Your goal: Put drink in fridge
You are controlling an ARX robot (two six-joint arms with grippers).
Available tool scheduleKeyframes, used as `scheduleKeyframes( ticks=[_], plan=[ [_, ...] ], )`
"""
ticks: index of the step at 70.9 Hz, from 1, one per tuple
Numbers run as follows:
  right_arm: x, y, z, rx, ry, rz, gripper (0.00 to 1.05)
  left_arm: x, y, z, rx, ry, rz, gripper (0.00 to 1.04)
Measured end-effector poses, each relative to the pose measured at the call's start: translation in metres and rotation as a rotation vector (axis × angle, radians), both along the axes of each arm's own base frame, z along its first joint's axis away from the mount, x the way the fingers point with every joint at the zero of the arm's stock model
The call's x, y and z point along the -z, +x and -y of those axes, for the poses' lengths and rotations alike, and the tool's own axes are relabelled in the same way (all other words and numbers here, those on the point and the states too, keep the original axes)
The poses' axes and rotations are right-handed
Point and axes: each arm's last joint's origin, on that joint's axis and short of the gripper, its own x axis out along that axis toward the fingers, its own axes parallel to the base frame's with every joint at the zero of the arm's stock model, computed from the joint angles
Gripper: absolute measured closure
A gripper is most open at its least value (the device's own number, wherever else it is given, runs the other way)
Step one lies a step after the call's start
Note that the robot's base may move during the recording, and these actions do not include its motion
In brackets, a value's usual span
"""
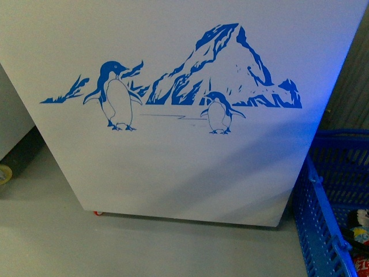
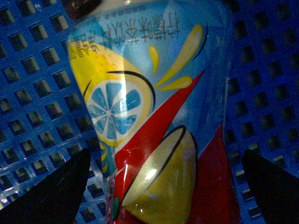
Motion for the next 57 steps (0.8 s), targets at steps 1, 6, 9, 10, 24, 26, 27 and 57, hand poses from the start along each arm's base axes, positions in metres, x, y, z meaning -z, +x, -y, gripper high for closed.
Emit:
scheduleKeyframes(
  ticks=[1, 6, 9, 10, 24, 26, 27, 57],
  plan=[
    [0.0, 0.0, 0.0, 0.0, 0.001, -0.002, 0.08, 0.0, 0.0, 0.0, 0.0, 0.0, 0.0, 0.08],
    [0.001, -0.001, 0.001, -0.005, 0.004, -0.014, 0.09, 0.0, 0.0, 0.0, 0.0, 0.0, 0.0, 0.08],
    [0.002, -0.002, 0.002, -0.009, 0.004, -0.018, 0.14, 0.0, 0.0, 0.0, 0.0, 0.0, 0.0, 0.08],
    [0.002, -0.003, 0.002, -0.013, 0.003, -0.021, 0.16, 0.0, 0.0, 0.0, 0.0, 0.0, 0.0, 0.08],
    [0.0, -0.017, 0.001, -0.024, 0.034, -0.028, 0.45, 0.0, 0.0, 0.0, 0.0, 0.0, 0.0, 0.08],
    [-0.002, -0.02, 0.001, -0.025, 0.037, -0.028, 0.49, 0.0, 0.0, 0.0, 0.0, 0.0, 0.0, 0.08],
    [-0.002, -0.021, 0.001, -0.024, 0.038, -0.029, 0.5, 0.0, 0.0, 0.0, 0.0, 0.0, 0.0, 0.08],
    [-0.108, -0.047, -0.018, -0.095, -0.017, 0.137, 0.63, 0.0, 0.0, 0.0, 0.0, 0.0, 0.0, 0.08]
  ],
)
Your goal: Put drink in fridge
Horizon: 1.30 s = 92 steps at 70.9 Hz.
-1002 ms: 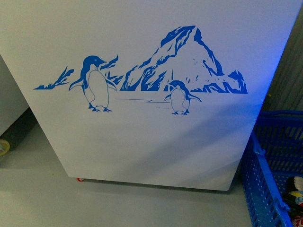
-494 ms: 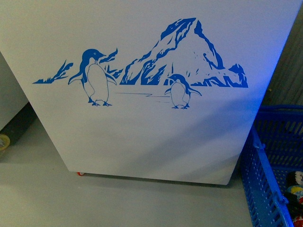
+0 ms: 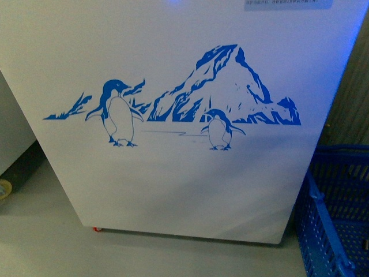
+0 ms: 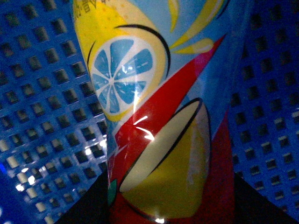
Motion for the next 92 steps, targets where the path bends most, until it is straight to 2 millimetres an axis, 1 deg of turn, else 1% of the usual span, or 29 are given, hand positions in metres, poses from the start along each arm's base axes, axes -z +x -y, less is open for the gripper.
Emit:
scheduleKeyframes(
  ticks=[1, 2, 6, 7, 10, 11, 15, 16, 20, 21, 25, 26, 30, 31, 35, 39, 43, 44, 48, 52, 59, 64, 70, 72, 79, 83, 92],
  plan=[
    [-0.006, -0.001, 0.0, -0.001, -0.003, 0.01, 0.63, 0.0, 0.0, 0.0, 0.0, 0.0, 0.0, 0.08],
    [-0.017, -0.002, -0.001, -0.005, -0.007, 0.028, 0.63, 0.0, 0.0, 0.0, 0.0, 0.0, 0.0, 0.08],
    [-0.04, -0.006, -0.003, -0.014, -0.009, 0.066, 0.63, 0.0, 0.0, 0.0, 0.0, 0.0, 0.0, 0.08],
    [-0.051, -0.009, -0.005, -0.019, -0.007, 0.083, 0.63, 0.0, 0.0, 0.0, 0.0, 0.0, 0.0, 0.08],
    [-0.068, -0.014, -0.007, -0.027, -0.004, 0.107, 0.63, 0.0, 0.0, 0.0, 0.0, 0.0, 0.0, 0.08],
    [-0.08, -0.018, -0.009, -0.035, 0.0, 0.122, 0.63, 0.0, 0.0, 0.0, 0.0, 0.0, 0.0, 0.08],
    [-0.103, -0.027, -0.013, -0.047, 0.006, 0.151, 0.63, 0.0, 0.0, 0.0, 0.0, 0.0, 0.0, 0.08],
    [-0.115, -0.032, -0.016, -0.055, 0.009, 0.166, 0.63, 0.0, 0.0, 0.0, 0.0, 0.0, 0.0, 0.08],
    [-0.138, -0.041, -0.021, -0.073, 0.011, 0.2, 0.64, 0.0, 0.0, 0.0, 0.0, 0.0, 0.0, 0.08],
    [-0.15, -0.045, -0.024, -0.082, 0.011, 0.22, 0.64, 0.0, 0.0, 0.0, 0.0, 0.0, 0.0, 0.08],
    [-0.175, -0.053, -0.03, -0.106, 0.011, 0.269, 0.64, 0.0, 0.0, 0.0, 0.0, 0.0, 0.0, 0.08],
    [-0.189, -0.056, -0.033, -0.119, 0.01, 0.298, 0.64, 0.0, 0.0, 0.0, 0.0, 0.0, 0.0, 0.08],
    [-0.216, -0.063, -0.039, -0.143, 0.001, 0.364, 0.64, 0.0, 0.0, 0.0, 0.0, 0.0, 0.0, 0.08],
    [-0.23, -0.067, -0.042, -0.153, -0.003, 0.401, 0.64, 0.0, 0.0, 0.0, 0.0, 0.0, 0.0, 0.08],
    [-0.258, -0.076, -0.048, -0.172, -0.009, 0.476, 0.64, 0.0, 0.0, 0.0, 0.0, 0.0, 0.0, 0.08],
    [-0.305, -0.1, -0.061, -0.202, -0.03, 0.61, 0.64, 0.0, 0.0, 0.0, 0.0, 0.0, 0.0, 0.08],
    [-0.322, -0.113, -0.067, -0.214, -0.039, 0.668, 0.64, 0.0, 0.0, 0.0, 0.0, 0.0, 0.0, 0.08],
    [-0.33, -0.118, -0.07, -0.22, -0.042, 0.693, 0.64, 0.0, 0.0, 0.0, 0.0, 0.0, 0.0, 0.08],
    [-0.343, -0.132, -0.077, -0.233, -0.053, 0.742, 0.64, 0.0, 0.0, 0.0, 0.0, 0.0, 0.0, 0.08],
    [-0.352, -0.143, -0.083, -0.247, -0.054, 0.782, 0.64, 0.0, 0.0, 0.0, 0.0, 0.0, 0.0, 0.08],
    [-0.362, -0.157, -0.091, -0.27, -0.042, 0.845, 0.64, 0.0, 0.0, 0.0, 0.0, 0.0, 0.0, 0.08],
    [-0.374, -0.175, -0.1, -0.305, -0.043, 0.923, 0.64, 0.0, 0.0, 0.0, 0.0, 0.0, 0.0, 0.08],
    [-0.38, -0.188, -0.107, -0.322, -0.05, 0.97, 0.64, 0.0, 0.0, 0.0, 0.0, 0.0, 0.0, 0.08],
    [-0.382, -0.196, -0.11, -0.33, -0.054, 0.993, 0.64, 0.0, 0.0, 0.0, 0.0, 0.0, 0.0, 0.08],
    [-0.385, -0.211, -0.115, -0.338, -0.06, 1.032, 0.64, 0.0, 0.0, 0.0, 0.0, 0.0, 0.0, 0.08],
    [-0.385, -0.217, -0.115, -0.33, -0.067, 1.048, 0.64, 0.0, 0.0, 0.0, 0.0, 0.0, 0.0, 0.08],
    [-0.383, -0.221, -0.114, -0.288, -0.094, 1.083, 0.64, 0.0, 0.0, 0.0, 0.0, 0.0, 0.0, 0.08]
  ],
)
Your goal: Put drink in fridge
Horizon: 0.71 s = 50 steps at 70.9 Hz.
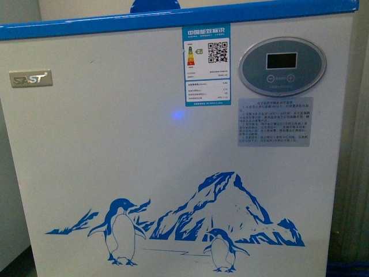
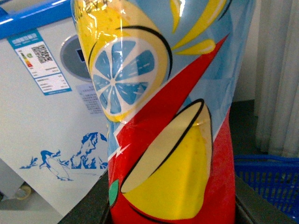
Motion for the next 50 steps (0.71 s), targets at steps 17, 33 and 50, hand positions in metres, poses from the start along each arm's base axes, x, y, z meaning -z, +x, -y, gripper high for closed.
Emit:
scheduleKeyframes(
  ticks=[17, 33, 50],
  plan=[
    [0.0056, -0.0002, -0.0003, 0.029, -0.008, 0.018, 0.64, 0.0, 0.0, 0.0, 0.0, 0.0, 0.0, 0.08],
    [0.0092, 0.0012, -0.0005, 0.029, -0.009, 0.007, 0.64, 0.0, 0.0, 0.0, 0.0, 0.0, 0.0, 0.08],
    [0.0092, 0.0012, -0.0005, 0.027, -0.011, 0.006, 0.64, 0.0, 0.0, 0.0, 0.0, 0.0, 0.0, 0.08]
  ],
)
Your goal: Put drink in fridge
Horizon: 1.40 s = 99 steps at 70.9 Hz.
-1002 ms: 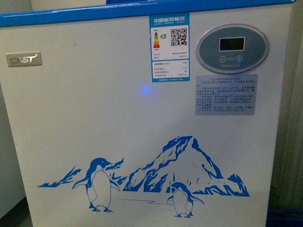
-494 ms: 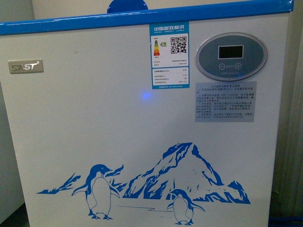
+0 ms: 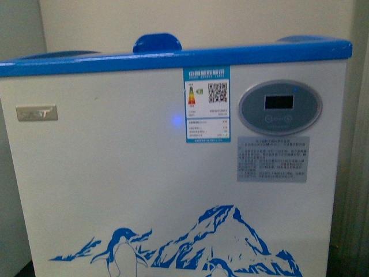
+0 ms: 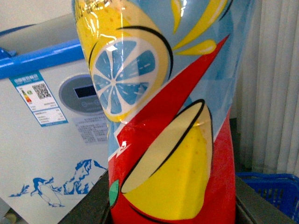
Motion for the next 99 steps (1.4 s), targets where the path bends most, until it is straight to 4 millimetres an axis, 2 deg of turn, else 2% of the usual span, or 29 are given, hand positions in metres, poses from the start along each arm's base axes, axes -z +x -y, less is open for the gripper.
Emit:
scheduleKeyframes(
  ticks=[53, 60, 65, 73, 79, 86, 90, 99],
  plan=[
    [0.0, 0.0, 0.0, 0.001, -0.006, 0.0, 0.64, 0.0, 0.0, 0.0, 0.0, 0.0, -0.001, 0.08],
    [0.0, 0.0, 0.0, 0.001, -0.007, 0.0, 0.64, 0.005, 0.003, 0.002, -0.096, -0.124, -0.143, 0.08],
    [0.0, 0.0, 0.0, 0.001, -0.007, 0.0, 0.64, 0.007, 0.008, 0.004, -0.083, -0.169, -0.18, 0.08],
    [0.0, 0.0, 0.0, 0.001, -0.008, 0.0, 0.64, 0.004, 0.023, 0.006, -0.03, -0.187, -0.158, 0.08],
    [0.0, 0.0, 0.0, 0.001, -0.008, 0.0, 0.64, -0.004, 0.042, 0.006, 0.041, -0.177, -0.141, 0.08],
    [0.0, 0.0, 0.0, 0.001, -0.009, 0.0, 0.64, -0.023, 0.076, 0.009, 0.145, -0.098, -0.093, 0.08],
    [0.0, 0.0, 0.0, 0.001, -0.009, 0.0, 0.64, -0.035, 0.103, 0.013, 0.234, -0.009, -0.07, 0.08],
    [0.0, 0.0, 0.0, 0.001, -0.009, 0.0, 0.64, -0.049, 0.15, 0.026, 0.379, 0.18, -0.075, 0.08]
  ],
)
